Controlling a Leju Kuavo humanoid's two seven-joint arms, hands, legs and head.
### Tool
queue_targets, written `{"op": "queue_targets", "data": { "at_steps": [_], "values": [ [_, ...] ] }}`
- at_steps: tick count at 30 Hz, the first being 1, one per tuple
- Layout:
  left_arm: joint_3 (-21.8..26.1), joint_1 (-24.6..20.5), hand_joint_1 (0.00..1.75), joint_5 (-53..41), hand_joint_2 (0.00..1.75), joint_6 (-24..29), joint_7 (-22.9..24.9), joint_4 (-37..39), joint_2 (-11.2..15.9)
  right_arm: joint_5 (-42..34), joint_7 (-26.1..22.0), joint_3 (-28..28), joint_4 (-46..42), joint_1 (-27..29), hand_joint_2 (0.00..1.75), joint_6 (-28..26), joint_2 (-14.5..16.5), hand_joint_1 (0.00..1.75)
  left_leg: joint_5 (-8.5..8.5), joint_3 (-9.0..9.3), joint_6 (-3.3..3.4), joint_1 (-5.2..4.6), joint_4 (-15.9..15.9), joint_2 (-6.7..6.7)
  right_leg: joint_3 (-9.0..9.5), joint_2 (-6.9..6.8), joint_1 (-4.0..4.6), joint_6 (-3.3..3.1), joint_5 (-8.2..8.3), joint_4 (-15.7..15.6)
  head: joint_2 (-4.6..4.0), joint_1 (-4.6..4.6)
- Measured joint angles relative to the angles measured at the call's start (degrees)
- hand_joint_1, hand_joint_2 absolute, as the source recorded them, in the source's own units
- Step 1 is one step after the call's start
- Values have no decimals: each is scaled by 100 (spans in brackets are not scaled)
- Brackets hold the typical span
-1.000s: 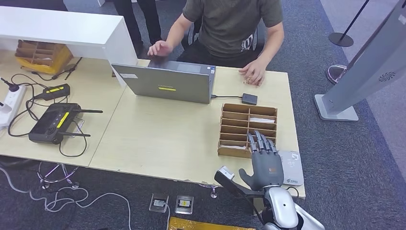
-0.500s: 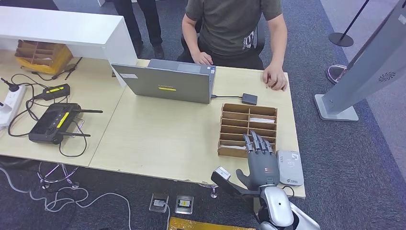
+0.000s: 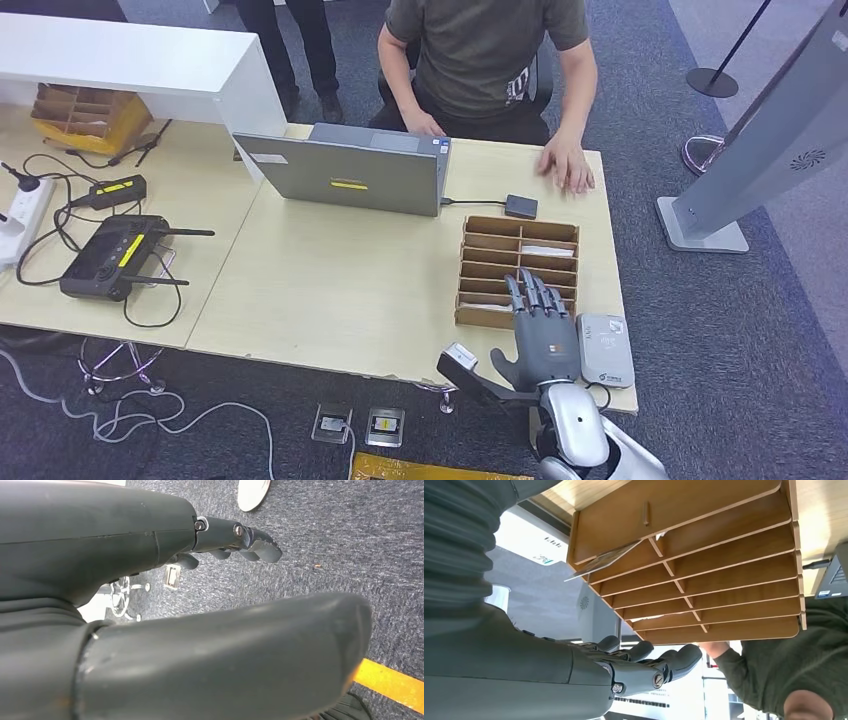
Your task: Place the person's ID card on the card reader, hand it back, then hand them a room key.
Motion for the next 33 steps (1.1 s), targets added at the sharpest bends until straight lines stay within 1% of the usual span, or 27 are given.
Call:
{"op": "queue_targets", "data": {
  "at_steps": [16,33],
  "values": [
    [0,-21,0,-62,0,-17,8,0,1,-172,101,-2,207,-46,175,-61,-8,0,0,0,0,0,0,0,-1,1,0,0,0,0,0,1],
    [0,-22,0,-42,0,-15,24,0,5,-176,102,-2,502,-123,175,-95,-8,0,0,0,0,0,0,0,0,0,0,0,0,0,0,1]
  ]
}}
